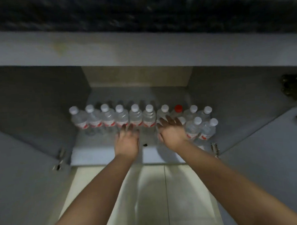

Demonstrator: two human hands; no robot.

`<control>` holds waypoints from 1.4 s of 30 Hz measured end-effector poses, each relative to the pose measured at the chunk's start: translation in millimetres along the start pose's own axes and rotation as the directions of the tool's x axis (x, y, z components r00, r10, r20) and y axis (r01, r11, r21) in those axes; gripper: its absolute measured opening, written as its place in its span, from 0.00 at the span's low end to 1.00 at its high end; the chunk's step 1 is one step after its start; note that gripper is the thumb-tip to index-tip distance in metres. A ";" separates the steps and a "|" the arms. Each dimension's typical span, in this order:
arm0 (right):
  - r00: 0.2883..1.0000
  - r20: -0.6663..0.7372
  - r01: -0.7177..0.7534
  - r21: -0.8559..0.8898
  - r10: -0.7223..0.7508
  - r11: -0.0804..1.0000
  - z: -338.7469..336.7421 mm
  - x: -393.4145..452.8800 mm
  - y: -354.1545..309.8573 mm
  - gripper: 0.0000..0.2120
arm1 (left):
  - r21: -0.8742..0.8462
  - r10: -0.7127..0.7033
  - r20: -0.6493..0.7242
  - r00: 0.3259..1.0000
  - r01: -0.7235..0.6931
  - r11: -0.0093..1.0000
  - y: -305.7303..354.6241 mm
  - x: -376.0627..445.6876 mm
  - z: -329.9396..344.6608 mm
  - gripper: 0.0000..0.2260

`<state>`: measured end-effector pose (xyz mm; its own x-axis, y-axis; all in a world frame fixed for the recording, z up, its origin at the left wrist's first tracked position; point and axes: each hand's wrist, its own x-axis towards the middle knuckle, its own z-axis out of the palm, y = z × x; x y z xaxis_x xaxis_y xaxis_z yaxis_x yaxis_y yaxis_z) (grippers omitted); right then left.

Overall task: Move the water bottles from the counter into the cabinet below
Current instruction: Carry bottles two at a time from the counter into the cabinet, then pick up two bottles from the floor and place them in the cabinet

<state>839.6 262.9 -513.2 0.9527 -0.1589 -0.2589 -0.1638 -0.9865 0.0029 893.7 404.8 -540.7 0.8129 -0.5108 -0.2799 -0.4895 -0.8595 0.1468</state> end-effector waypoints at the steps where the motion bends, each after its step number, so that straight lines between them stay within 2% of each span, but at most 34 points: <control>1: 0.999 0.020 0.034 0.024 -0.034 0.999 -8.8 -6.0 -13.5 0.21 | -0.026 -0.051 0.017 0.999 0.051 0.998 -9.3 -18.5 -8.6 0.21; 5: 0.988 0.124 0.083 0.106 -0.096 0.991 -52.6 -46.7 -74.5 0.23 | -0.122 -0.240 0.081 0.967 0.249 0.961 -41.5 -105.9 -46.1 0.21; 8: 0.974 0.106 0.175 0.214 -0.201 0.961 -82.1 -90.2 -117.6 0.24 | -0.217 -0.391 0.162 0.906 0.419 0.882 -52.9 -182.5 -73.8 0.21; 11: 0.895 0.204 0.363 0.182 -0.397 0.914 -116.4 -144.1 -159.7 0.23 | -0.257 -0.533 0.231 0.814 0.580 0.773 -51.6 -276.7 -104.4 0.21; 13: 0.832 0.206 0.497 0.134 -0.515 0.857 -139.9 -184.9 -187.0 0.21 | -0.269 -0.616 0.266 0.741 0.671 0.691 -46.6 -339.1 -119.2 0.21; 16: 0.716 0.244 0.641 0.141 -0.654 0.754 -167.1 -241.2 -227.8 0.23 | -0.288 -0.747 0.307 0.590 0.805 0.518 -39.6 -428.1 -135.8 0.21; 21: 0.424 0.340 0.881 0.058 -0.839 0.469 -182.1 -352.8 -320.3 0.25 | -0.320 -0.898 0.358 0.257 0.937 0.140 -17.3 -590.7 -132.1 0.22; 26: 0.154 0.445 0.979 0.049 -0.882 0.196 -147.1 -481.7 -384.0 0.26 | -0.353 -0.882 0.468 -0.058 0.903 -0.246 23.0 -726.4 -90.4 0.22; 28: 0.056 0.511 0.996 0.036 -0.858 0.086 -124.8 -533.0 -397.8 0.26 | -0.366 -0.834 0.532 -0.147 0.849 -0.383 47.1 -772.9 -66.6 0.23; 30: 0.000 0.562 1.000 0.013 -0.827 0.008 -100.2 -576.9 -408.0 0.25 | -0.371 -0.787 0.579 -0.211 0.792 -0.485 70.7 -811.9 -39.6 0.23; 35: -0.087 0.688 0.986 -0.042 -0.721 -0.160 -35.3 -648.4 -425.6 0.25 | -0.343 -0.651 0.696 -0.304 0.656 -0.673 119.5 -873.6 32.1 0.25; 42: -0.105 0.782 0.932 -0.137 -0.615 -0.334 53.9 -666.5 -454.4 0.24 | -0.316 -0.478 0.801 -0.361 0.423 -0.849 143.9 -882.6 112.0 0.26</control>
<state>265.3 819.3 -394.0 -0.1997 0.6540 -0.7296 0.9782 0.1761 -0.1099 70.5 733.8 -378.8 -0.3120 0.6095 -0.7288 0.8594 0.5082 0.0571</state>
